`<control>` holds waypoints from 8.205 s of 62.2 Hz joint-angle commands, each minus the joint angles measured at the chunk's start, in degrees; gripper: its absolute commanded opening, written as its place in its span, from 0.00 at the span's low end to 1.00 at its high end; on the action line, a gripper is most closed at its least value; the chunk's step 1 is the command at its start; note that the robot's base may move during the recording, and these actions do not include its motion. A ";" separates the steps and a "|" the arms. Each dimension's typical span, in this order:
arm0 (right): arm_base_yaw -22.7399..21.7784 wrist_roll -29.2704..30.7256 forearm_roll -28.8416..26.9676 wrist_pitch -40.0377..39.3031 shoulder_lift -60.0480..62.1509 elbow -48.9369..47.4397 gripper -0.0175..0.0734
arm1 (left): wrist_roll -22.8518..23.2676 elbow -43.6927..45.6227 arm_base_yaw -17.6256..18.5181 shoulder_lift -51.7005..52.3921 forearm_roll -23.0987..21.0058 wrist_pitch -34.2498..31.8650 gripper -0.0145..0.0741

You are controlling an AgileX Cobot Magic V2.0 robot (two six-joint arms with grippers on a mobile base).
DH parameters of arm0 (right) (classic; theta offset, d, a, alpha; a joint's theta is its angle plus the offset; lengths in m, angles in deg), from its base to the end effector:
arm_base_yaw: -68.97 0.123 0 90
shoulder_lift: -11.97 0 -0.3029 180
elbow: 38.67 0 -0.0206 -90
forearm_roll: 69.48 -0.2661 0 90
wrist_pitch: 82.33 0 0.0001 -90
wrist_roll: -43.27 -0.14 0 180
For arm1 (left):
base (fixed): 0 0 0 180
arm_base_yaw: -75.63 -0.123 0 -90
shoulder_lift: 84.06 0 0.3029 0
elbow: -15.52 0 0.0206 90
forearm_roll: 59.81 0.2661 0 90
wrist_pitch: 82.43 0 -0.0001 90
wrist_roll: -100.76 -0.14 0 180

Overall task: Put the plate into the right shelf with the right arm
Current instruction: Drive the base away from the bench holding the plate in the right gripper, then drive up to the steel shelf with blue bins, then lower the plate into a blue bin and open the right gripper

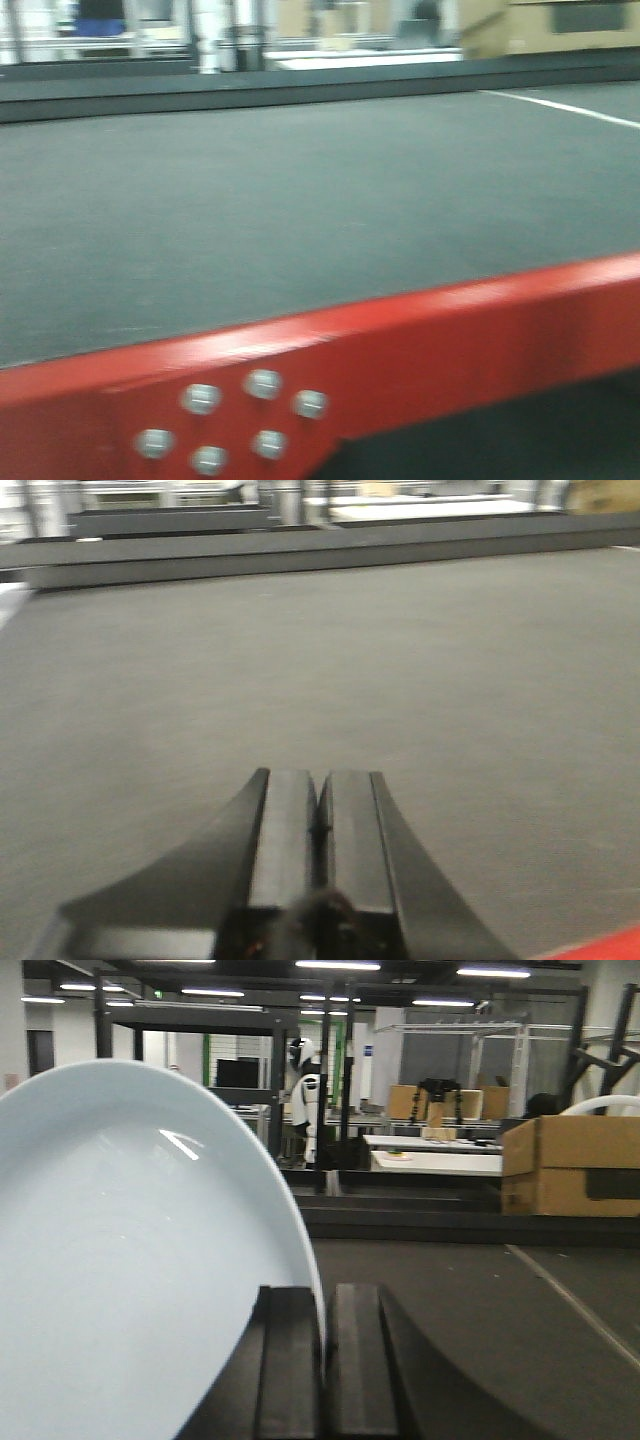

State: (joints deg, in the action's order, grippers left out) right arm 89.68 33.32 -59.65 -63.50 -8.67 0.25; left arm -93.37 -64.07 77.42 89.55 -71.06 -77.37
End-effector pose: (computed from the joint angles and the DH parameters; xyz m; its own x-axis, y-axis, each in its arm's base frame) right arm 0.0704 0.0184 0.4110 0.1890 0.0833 -0.9784 -0.3048 0.9522 0.0222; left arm 0.1028 -0.0056 0.1935 -0.0140 0.0514 -0.9986 0.0492 0.9975 0.0507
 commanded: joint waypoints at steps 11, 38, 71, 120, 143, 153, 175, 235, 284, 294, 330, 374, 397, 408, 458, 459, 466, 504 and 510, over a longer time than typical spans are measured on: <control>-0.23 0.34 0.98 -5.96 -0.59 -1.70 0.25 | 0.14 -0.47 0.48 0.62 -0.22 -4.73 0.11; -0.23 0.34 0.98 -5.96 -0.59 -1.70 0.25 | 0.14 -0.47 0.48 0.62 -0.22 -4.73 0.11; -0.23 0.34 0.98 -5.96 -0.59 -1.70 0.25 | 0.14 -0.47 0.48 0.62 -0.22 -4.73 0.11; -0.23 0.34 0.98 -6.02 -0.59 -1.70 0.25 | 0.14 -0.47 0.48 0.62 -0.22 -4.73 0.11; -0.23 0.34 0.98 -6.02 -0.59 -1.70 0.25 | 0.14 -0.47 0.48 0.62 -0.22 -4.73 0.11; -0.23 0.34 0.98 -6.02 -0.59 -1.70 0.25 | 0.14 -0.47 0.48 0.62 -0.22 -4.73 0.11; -0.23 0.34 0.98 -6.02 -0.59 -1.70 0.25 | 0.14 -0.47 0.48 0.62 -0.22 -4.73 0.11; -0.23 0.34 0.98 -5.97 -0.59 -1.70 0.25 | 0.14 -0.47 0.48 0.62 -0.22 -4.73 0.11; -0.23 0.34 0.98 -5.97 -0.59 -1.70 0.25 | 0.14 -0.47 0.48 0.62 -0.22 -4.73 0.11; -0.23 0.34 0.98 -5.97 -0.59 -1.70 0.25 | 0.14 -0.47 0.48 0.62 -0.22 -4.73 0.11; -0.23 0.34 0.98 -5.97 -0.59 -1.70 0.25 | 0.14 -0.47 0.48 0.62 -0.22 -4.73 0.11; -0.23 0.34 0.98 -5.98 -0.59 -1.70 0.25 | 0.14 -0.47 0.48 0.62 -0.22 -4.73 0.11; -0.23 0.34 0.98 -5.98 -0.59 -1.70 0.25 | 0.14 -0.47 0.48 0.62 -0.22 -4.73 0.11; -0.23 0.34 0.98 -5.98 -0.59 -1.70 0.25 | 0.14 -0.47 0.48 0.62 -0.22 -4.73 0.11; -0.23 0.34 0.98 -11.12 -22.33 -20.28 0.25 | 0.14 -0.47 0.48 0.62 -0.22 -4.73 0.11; -0.23 0.34 0.98 -11.12 -23.54 -21.41 0.25 | 0.14 -0.47 0.48 0.62 -0.22 -4.73 0.11; -0.23 0.34 0.98 -10.12 -32.49 -29.69 0.25 | 0.14 -0.47 0.48 0.62 -0.22 -4.73 0.11; -6.99 0.34 3.85 -4.75 -66.12 -48.37 0.25 | 0.14 -0.47 0.48 0.62 -0.22 -4.73 0.11; -6.99 0.34 3.85 -3.98 -69.08 -48.37 0.25 | 0.14 -0.47 0.48 0.62 -0.22 -4.73 0.11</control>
State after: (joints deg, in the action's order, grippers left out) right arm 83.08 33.42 -56.69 -63.08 -77.68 -45.68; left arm -93.37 -64.07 77.55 89.55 -71.06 -77.37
